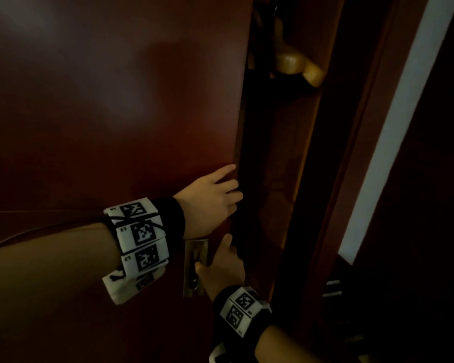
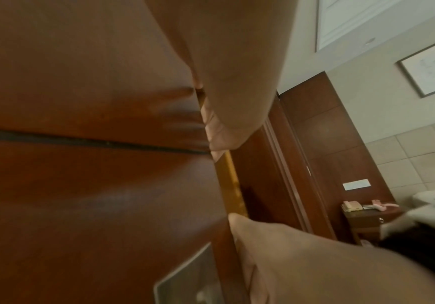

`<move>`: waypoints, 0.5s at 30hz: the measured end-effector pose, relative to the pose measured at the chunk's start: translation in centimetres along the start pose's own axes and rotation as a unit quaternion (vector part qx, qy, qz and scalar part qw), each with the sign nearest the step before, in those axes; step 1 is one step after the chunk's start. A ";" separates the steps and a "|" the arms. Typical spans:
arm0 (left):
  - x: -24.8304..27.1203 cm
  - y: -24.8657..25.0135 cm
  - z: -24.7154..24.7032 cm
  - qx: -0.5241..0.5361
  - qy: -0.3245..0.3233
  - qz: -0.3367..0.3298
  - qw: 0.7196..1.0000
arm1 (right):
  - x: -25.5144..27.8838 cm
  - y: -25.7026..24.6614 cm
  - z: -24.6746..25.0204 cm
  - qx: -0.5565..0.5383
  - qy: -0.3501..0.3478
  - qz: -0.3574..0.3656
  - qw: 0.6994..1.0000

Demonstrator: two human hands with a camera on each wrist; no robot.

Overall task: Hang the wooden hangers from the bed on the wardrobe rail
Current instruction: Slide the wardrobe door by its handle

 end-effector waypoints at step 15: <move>13.4 -2.4 -6.8 -0.008 -0.081 0.001 0.997 | 6.2 -10.5 -9.7 -0.013 -0.032 0.002 0.999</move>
Point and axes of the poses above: each hand's wrist, its own x-axis away from the middle knuckle, its own z-axis out of the back of the hand, y = z × x, the point moved 9 cm from there along -x, towards the middle knuckle, and after that the axes turned 9 degrees about -z, right-handed, at the moved point
